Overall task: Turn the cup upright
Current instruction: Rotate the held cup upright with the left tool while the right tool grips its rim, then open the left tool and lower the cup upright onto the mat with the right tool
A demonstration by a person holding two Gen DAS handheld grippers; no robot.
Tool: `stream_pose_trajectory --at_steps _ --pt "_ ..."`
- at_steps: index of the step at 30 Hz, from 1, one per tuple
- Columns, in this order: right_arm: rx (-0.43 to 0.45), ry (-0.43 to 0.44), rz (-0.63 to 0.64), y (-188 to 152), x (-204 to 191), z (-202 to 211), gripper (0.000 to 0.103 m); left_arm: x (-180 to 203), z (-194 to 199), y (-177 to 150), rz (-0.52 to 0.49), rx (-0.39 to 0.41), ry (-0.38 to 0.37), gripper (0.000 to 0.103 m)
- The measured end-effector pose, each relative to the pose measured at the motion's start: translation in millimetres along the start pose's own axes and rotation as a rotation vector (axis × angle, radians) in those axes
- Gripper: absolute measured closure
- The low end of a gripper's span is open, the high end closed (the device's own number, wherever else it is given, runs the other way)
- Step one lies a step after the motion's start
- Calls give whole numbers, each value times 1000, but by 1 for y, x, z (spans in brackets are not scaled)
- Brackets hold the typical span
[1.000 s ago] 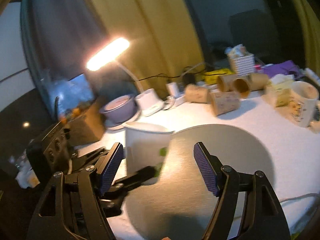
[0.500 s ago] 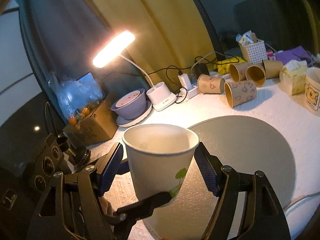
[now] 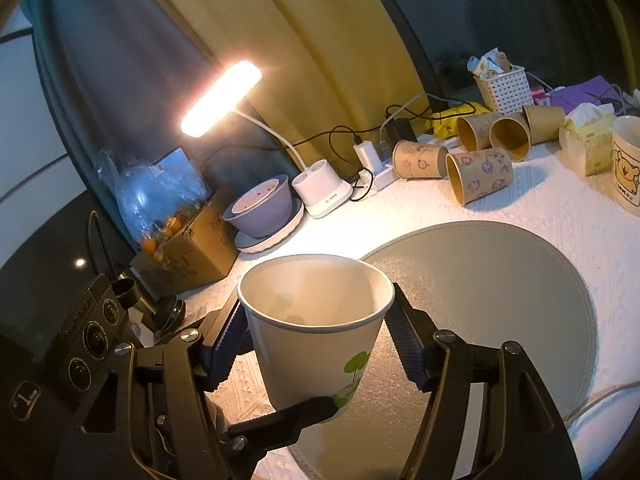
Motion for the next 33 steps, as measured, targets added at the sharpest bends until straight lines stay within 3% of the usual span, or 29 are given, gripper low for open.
stream_pose_trajectory --at_steps 4,6,11,16,27,33 --pt "20 -46 10 3 5 1 33 -8 -6 -1 55 -31 4 24" --pt "44 -87 19 7 7 3 33 -13 -8 -2 90 -45 2 23" --pt "111 -291 75 15 18 2 33 -27 -17 -7 165 -105 26 21" --pt "106 -417 116 10 33 -12 33 -41 -16 -9 225 -110 75 21" --pt "49 -493 225 18 36 -63 33 -85 -12 -16 391 -125 232 21" --pt "14 -521 240 12 37 -75 33 -94 -12 -17 418 -126 261 21"
Point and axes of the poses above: each gripper's, at about its wrist camera, not at the fingertips, and z roughly against the way its jaws point, x to its right, y to its top, the point moved 2 cm from there along -z, roughly the way its jaws point, and after that the axes turned 3 degrees about y, right-handed, at the moved point
